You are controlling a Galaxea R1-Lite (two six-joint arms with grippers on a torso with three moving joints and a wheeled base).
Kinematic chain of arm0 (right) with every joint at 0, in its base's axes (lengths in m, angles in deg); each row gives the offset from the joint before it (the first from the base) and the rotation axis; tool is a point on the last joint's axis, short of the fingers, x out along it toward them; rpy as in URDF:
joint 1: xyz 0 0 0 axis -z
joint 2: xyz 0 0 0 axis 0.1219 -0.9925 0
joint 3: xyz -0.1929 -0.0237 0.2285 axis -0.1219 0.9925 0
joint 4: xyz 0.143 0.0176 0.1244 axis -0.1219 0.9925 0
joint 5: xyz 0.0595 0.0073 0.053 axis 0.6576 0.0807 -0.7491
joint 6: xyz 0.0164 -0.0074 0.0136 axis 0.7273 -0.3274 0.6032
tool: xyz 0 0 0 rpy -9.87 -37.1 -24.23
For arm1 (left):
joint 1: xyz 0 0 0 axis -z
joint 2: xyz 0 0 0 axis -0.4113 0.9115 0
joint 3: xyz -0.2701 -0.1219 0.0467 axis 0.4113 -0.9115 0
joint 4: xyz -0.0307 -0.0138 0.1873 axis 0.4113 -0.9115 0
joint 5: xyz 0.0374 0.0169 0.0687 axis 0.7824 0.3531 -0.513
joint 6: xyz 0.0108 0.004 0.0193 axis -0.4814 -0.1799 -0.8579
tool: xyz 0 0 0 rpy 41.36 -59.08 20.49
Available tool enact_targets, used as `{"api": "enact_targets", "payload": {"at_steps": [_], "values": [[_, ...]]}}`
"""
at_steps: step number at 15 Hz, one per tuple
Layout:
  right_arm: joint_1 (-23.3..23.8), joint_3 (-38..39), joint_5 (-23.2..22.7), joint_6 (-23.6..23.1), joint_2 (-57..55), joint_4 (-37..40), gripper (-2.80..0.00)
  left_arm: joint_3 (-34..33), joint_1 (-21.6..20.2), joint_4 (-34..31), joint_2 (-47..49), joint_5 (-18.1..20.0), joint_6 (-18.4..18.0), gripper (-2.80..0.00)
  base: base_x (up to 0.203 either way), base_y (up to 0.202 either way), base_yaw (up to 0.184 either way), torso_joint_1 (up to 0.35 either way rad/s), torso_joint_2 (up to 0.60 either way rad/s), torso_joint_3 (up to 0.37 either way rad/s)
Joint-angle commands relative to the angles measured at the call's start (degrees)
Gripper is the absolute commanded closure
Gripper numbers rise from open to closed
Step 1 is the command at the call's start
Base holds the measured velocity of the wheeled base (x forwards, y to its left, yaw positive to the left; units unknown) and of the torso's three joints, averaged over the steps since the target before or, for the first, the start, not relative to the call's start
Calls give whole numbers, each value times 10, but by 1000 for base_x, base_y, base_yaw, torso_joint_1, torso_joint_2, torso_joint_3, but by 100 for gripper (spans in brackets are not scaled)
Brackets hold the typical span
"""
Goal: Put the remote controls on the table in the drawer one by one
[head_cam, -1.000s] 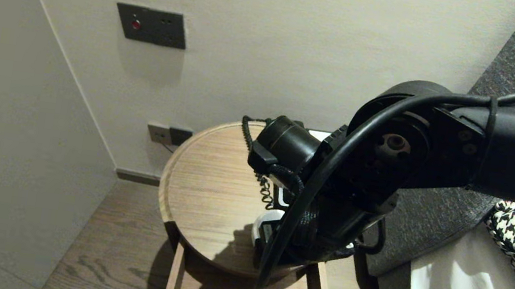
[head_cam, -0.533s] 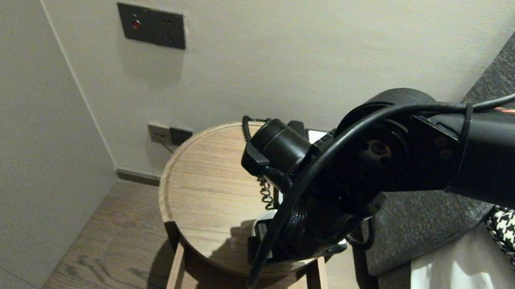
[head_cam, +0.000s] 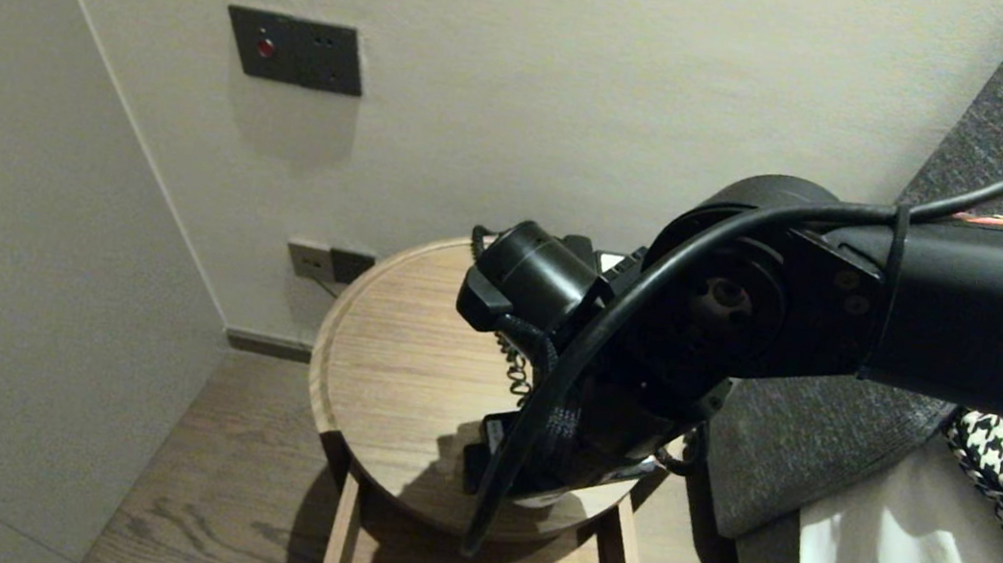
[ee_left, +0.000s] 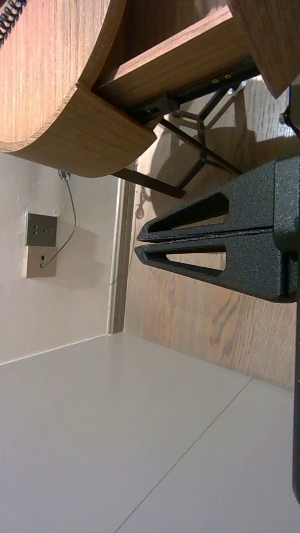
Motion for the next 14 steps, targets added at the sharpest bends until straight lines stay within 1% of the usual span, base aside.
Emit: {"api": "enact_targets", "payload": {"at_steps": [1,7,10,14], "values": [[0,1,7,2,-1,2,-280,0,0,0,-1,0,0,0,0,0,0,0,0,0],[1,1,9,2,-5,2,-280,0,0,0,-1,0,0,0,0,0,0,0,0,0],[0,1,34,-2,-11,1,-280,0,0,0,-1,0,0,0,0,0,0,0,0,0],[-3,0,49,-5,-11,-5,-280,0,0,0,-1,0,0,0,0,0,0,0,0,0]]}}
